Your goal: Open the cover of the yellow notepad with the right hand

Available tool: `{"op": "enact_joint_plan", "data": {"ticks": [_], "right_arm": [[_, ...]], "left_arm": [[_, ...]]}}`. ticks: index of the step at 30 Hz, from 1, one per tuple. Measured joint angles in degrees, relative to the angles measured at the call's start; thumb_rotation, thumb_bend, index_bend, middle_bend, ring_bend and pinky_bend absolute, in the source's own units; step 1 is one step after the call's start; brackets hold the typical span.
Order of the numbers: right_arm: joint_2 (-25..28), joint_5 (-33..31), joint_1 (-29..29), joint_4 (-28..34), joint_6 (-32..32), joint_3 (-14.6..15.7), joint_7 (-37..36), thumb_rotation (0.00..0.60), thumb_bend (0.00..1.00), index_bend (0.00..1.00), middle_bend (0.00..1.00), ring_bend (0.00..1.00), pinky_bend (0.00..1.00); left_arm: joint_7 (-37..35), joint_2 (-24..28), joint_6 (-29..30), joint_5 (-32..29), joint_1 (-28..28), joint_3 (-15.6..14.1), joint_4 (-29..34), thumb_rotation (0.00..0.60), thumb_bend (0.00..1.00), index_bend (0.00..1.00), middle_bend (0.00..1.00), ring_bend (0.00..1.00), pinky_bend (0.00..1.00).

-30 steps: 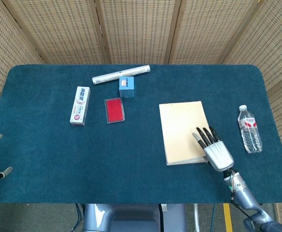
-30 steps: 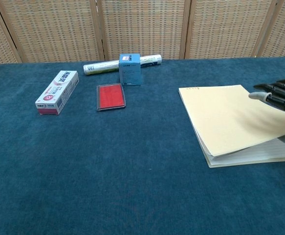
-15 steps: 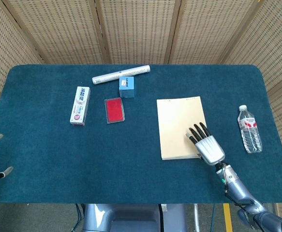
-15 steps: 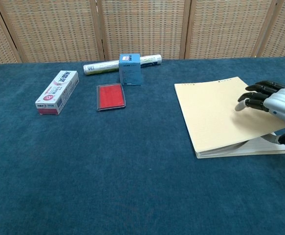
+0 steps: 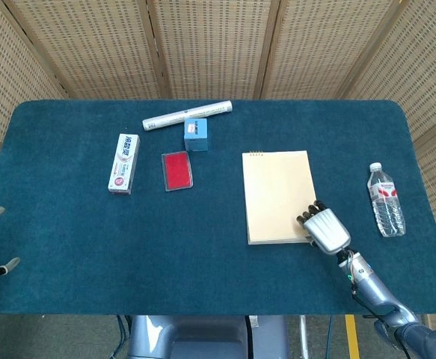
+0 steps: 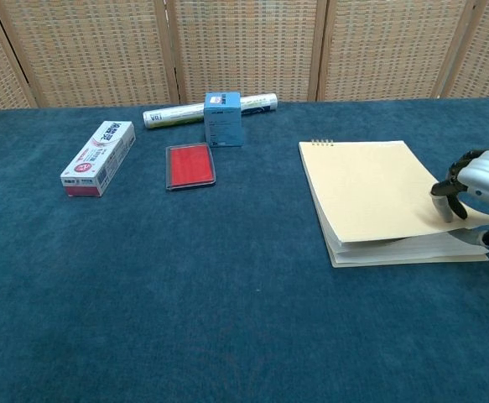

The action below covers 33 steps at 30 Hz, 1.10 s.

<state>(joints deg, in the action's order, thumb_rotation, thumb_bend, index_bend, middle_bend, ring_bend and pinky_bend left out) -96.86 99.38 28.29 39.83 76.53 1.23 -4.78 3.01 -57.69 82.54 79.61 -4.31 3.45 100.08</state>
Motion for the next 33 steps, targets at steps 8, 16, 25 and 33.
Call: {"op": "enact_joint_plan", "data": {"ticks": [8,16,25,33], "right_arm": [[-0.76,0.68,-0.30,-3.91,2.84,1.24,-6.98,0.600,0.93,0.65,0.62,0.43,0.46],[-0.26,0.85,-0.95,-3.60,4.95,2.24,-11.18,0.600,1.00,0.65,0.62,0.44,0.50],[3.88,3.70,-1.78,1.35,8.00,5.38,-12.67,0.600,1.00,0.65,0.62,0.44,0.50],[7.99,7.91,-2.88,6.04,12.75,8.64,-11.93,0.600,1.00,0.65,0.62,0.44,0.50]], "left_arm": [[0.55,-0.18,-0.23,-0.19,-0.15,-0.04,0.20,0.600,0.00,0.00,0.00,0.00,0.00],[0.51,-0.13,-0.17,-0.03,-0.13,-0.15,0.25,0.600,0.00,0.00,0.00,0.00,0.00],[0.38,-0.11,-0.20,-0.02,-0.14,-0.20,0.21,0.600,0.00,0.00,0.00,0.00,0.00],[0.79,-0.24,-0.13,0.00,-0.14,-0.26,0.34,0.600,0.00,0.00,0.00,0.00,0.00]]}}
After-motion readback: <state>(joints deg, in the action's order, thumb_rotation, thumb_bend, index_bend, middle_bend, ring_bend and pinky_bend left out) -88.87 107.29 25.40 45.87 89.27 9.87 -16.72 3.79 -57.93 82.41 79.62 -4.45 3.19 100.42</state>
